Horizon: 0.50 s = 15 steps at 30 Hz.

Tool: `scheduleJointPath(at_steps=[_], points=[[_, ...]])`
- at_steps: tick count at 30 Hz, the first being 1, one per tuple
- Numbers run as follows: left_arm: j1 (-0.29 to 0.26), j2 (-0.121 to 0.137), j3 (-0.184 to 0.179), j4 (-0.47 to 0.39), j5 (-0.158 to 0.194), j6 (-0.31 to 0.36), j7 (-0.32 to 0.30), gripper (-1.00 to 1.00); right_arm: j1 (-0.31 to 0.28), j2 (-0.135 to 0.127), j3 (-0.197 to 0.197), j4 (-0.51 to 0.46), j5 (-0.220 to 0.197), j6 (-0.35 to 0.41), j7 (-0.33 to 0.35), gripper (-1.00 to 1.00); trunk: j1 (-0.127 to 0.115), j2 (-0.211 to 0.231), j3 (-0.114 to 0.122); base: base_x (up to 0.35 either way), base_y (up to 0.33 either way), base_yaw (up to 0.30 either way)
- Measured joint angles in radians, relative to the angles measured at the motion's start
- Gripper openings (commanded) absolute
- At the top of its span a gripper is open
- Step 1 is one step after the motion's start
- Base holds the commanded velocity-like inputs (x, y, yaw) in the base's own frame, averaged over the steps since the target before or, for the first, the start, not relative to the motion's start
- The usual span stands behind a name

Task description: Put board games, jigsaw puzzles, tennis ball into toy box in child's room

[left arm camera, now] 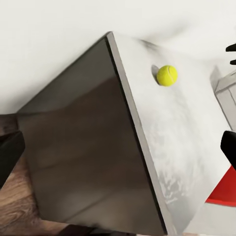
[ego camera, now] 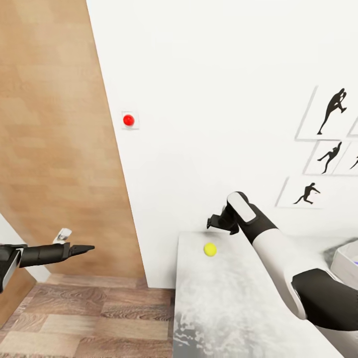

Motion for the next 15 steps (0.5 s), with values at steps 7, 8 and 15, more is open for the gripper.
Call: scheduleJointPath(at_steps=[7, 8, 15], points=[[-0.001, -0.008, 0.000, 0.000, 0.000, 0.000, 0.036, 1.00, 0.000, 0.000, 0.029, -0.008, 0.000, -0.003, 0.001, 1.00, 0.000, 0.000, -0.011, 0.000, 0.000, 0.000], [0.000, -0.008, 0.000, 0.000, 0.000, 0.000, 0.036, 1.00, 0.000, 0.000, 0.030, -0.008, 0.000, -0.003, 0.001, 1.00, 0.000, 0.000, -0.013, 0.000, 0.000, 0.000], [0.000, -0.009, 0.000, 0.000, 0.000, 0.000, 0.038, 1.00, 0.000, 0.000, 0.033, -0.009, -0.001, -0.004, 0.001, 1.00, 0.000, 0.000, -0.024, 0.000, 0.000, 0.000]])
